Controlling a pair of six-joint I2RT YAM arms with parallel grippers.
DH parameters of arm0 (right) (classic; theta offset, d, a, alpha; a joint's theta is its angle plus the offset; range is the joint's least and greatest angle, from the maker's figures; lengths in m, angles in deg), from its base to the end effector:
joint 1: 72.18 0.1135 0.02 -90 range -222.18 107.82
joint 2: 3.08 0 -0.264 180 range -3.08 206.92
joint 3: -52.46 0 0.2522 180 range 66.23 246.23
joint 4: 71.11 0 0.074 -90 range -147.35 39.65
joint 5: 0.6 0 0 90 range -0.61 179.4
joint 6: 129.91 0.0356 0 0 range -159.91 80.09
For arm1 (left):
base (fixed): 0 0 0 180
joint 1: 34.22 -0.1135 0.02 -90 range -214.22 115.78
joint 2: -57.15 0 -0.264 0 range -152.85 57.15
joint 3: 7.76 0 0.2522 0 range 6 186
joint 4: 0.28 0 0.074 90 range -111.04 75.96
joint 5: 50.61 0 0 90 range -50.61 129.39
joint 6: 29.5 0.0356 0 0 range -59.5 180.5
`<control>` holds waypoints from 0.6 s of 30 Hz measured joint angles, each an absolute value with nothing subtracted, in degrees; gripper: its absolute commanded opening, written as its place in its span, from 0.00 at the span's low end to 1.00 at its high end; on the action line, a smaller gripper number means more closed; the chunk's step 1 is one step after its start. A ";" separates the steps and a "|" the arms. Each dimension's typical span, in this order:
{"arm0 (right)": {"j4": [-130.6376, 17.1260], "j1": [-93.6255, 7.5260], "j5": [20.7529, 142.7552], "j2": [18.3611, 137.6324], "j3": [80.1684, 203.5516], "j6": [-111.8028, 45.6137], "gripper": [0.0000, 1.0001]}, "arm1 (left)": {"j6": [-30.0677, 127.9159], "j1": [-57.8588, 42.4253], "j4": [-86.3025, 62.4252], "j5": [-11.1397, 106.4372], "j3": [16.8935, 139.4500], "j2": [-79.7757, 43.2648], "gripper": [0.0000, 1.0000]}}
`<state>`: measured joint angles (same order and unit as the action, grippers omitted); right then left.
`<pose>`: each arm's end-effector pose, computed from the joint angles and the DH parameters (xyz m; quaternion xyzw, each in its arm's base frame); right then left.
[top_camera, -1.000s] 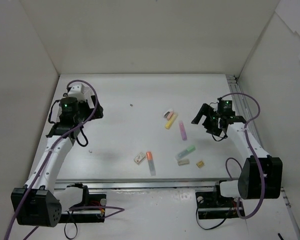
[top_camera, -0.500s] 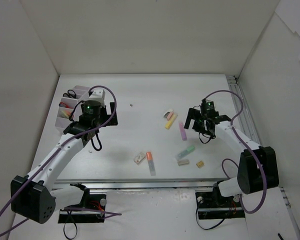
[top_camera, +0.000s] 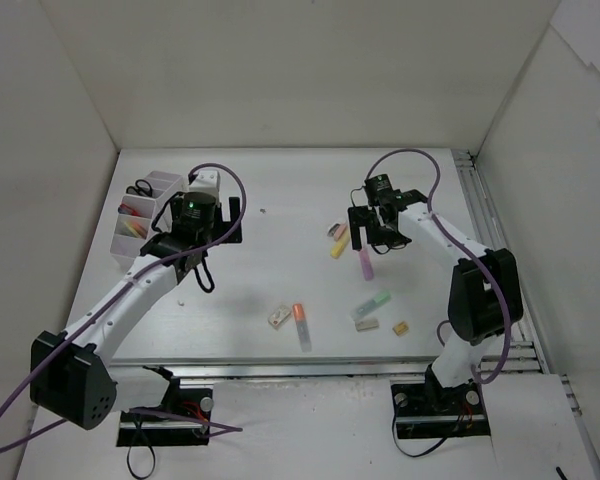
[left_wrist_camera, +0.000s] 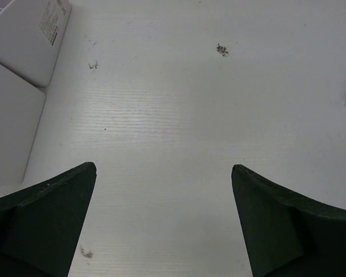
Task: Sort the stationery into containers
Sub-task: Pick up the stationery from the center of the board.
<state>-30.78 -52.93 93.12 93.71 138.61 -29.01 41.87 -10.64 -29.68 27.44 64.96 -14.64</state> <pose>0.3482 0.1192 0.2440 -0.0578 0.9403 0.0573 0.3303 0.2645 -0.1074 0.3165 -0.0163 0.8561 -0.0997 0.5068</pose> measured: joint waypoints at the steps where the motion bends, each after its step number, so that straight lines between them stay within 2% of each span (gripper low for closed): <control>1: -29.49 -52.45 92.99 94.82 140.05 -29.08 0.92 | 42.15 -10.62 -29.66 27.36 65.25 -14.94 0.99; 6: -26.63 -49.76 89.36 98.47 144.59 -26.30 0.93 | 43.95 -10.64 -29.53 27.27 66.25 -16.87 0.99; 18: -25.14 -47.69 86.32 99.74 145.42 -17.36 0.92 | 47.25 -10.62 -29.18 27.51 66.27 -17.55 0.99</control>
